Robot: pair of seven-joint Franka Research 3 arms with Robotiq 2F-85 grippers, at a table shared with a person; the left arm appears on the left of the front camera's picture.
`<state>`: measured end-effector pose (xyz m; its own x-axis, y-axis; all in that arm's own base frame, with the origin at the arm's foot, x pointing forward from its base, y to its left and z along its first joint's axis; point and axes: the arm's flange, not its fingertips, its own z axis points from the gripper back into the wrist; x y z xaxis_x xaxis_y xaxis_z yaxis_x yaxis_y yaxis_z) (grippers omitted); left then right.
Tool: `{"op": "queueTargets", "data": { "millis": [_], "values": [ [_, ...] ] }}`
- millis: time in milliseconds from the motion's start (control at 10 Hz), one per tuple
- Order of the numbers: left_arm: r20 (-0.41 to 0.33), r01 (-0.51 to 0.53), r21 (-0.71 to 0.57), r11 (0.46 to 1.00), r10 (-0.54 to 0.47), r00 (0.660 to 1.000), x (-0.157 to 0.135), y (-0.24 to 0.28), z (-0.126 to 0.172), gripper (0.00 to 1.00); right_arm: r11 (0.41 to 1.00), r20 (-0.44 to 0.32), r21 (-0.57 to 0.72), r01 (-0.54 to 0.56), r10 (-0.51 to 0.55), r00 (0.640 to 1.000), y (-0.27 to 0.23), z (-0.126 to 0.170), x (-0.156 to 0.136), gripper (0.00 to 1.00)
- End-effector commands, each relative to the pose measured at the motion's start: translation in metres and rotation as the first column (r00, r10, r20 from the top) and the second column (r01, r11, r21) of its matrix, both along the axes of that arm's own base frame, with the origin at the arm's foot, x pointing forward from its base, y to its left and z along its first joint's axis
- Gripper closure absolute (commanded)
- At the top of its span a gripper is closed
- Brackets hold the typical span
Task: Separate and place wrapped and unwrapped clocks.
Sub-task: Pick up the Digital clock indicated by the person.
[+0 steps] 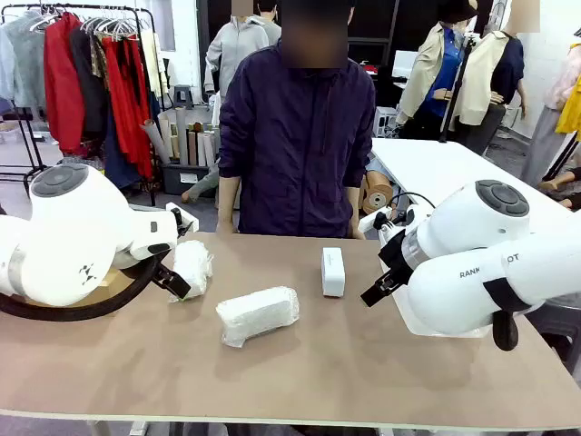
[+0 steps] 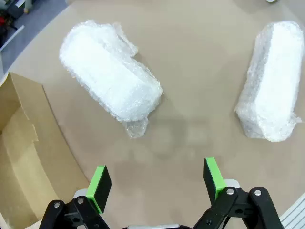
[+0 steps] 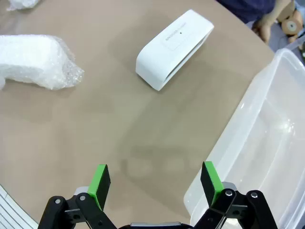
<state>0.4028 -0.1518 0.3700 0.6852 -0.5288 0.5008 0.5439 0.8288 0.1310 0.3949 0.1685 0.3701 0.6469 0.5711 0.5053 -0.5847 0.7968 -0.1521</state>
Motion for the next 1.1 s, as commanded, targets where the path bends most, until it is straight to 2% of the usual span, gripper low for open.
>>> {"op": "queueTargets", "data": {
  "millis": [0, 1000],
  "values": [
    [0.000, 0.000, 0.000, 1.000, 0.000, 1.000, -0.0001, 0.0000, 0.0002, 0.00, 1.000, 0.000, 0.000, 0.000, 0.000, 1.000, 0.0000, 0.0000, 0.0000, 0.00],
    [0.000, 0.000, 0.000, 1.000, 0.000, 1.000, -0.0001, 0.0000, 0.0002, 0.00, 1.000, 0.000, 0.000, 0.000, 0.000, 1.000, 0.0000, 0.0000, 0.0000, 0.00]
  ]
}}
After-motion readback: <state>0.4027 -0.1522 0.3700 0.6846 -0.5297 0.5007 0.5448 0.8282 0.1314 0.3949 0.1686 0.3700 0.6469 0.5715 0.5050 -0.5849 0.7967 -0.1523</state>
